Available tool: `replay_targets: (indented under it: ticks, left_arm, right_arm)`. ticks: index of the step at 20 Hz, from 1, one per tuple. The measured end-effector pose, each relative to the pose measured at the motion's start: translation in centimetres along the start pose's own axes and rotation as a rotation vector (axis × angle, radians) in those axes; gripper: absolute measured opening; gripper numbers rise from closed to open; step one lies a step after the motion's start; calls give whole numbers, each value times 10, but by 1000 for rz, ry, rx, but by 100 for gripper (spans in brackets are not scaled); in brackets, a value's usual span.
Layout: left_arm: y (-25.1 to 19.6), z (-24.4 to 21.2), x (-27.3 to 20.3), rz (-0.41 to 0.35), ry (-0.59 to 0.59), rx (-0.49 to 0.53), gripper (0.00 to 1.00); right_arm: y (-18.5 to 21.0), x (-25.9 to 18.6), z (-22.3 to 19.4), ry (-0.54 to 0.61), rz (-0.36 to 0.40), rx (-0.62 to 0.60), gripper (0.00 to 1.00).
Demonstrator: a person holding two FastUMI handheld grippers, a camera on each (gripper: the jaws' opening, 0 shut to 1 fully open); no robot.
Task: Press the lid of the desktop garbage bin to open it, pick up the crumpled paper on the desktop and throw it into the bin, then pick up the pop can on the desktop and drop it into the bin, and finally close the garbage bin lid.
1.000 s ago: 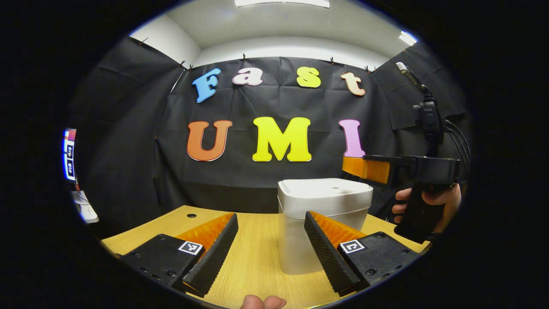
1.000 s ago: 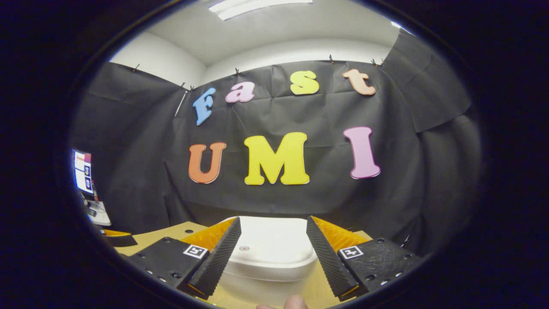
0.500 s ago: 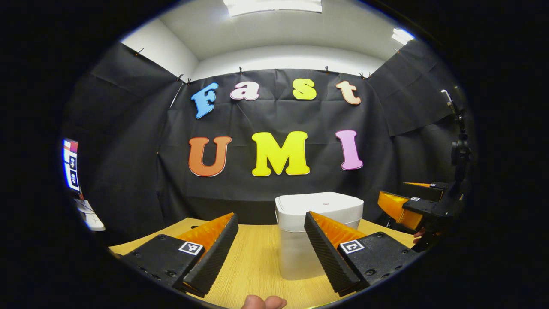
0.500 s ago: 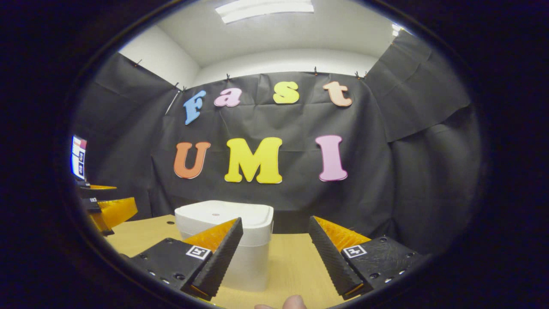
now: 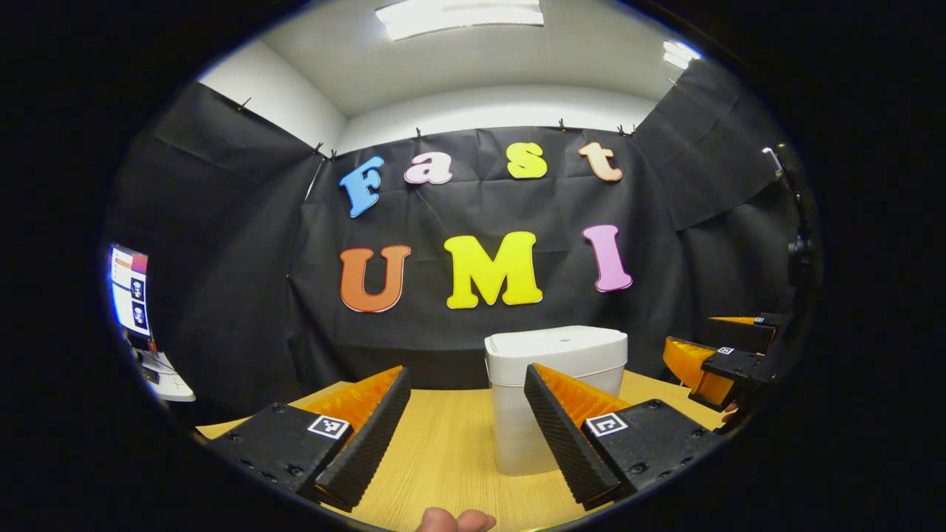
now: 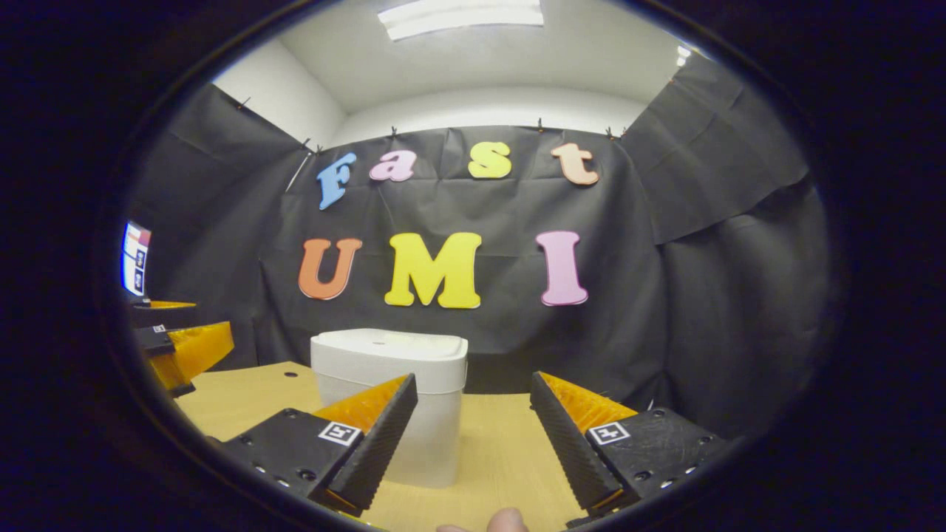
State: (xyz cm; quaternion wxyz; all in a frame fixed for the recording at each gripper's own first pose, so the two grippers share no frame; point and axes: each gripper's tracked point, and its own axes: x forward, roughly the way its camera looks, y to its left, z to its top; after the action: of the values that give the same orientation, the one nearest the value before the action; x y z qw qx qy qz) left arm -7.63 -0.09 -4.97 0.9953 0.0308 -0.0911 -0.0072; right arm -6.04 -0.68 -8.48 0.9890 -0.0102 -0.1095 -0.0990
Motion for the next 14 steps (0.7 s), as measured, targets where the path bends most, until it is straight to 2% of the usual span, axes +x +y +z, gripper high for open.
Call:
replay_targets:
  ticks: [4, 9, 14]
  left_arm:
    - [-3, -5, 1, -26, -10, -9, 100]
    - [0, -21, -2, -40, 20, -39, 100]
    - [-14, -26, 0, -84, 26, -88, 99]
  right_arm:
    - [17, -8, -12, 22, 10, -4, 96]
    - [38, -21, -8, -18, 20, -48, 95]
    - [34, -30, -10, -21, -10, -31, 97]
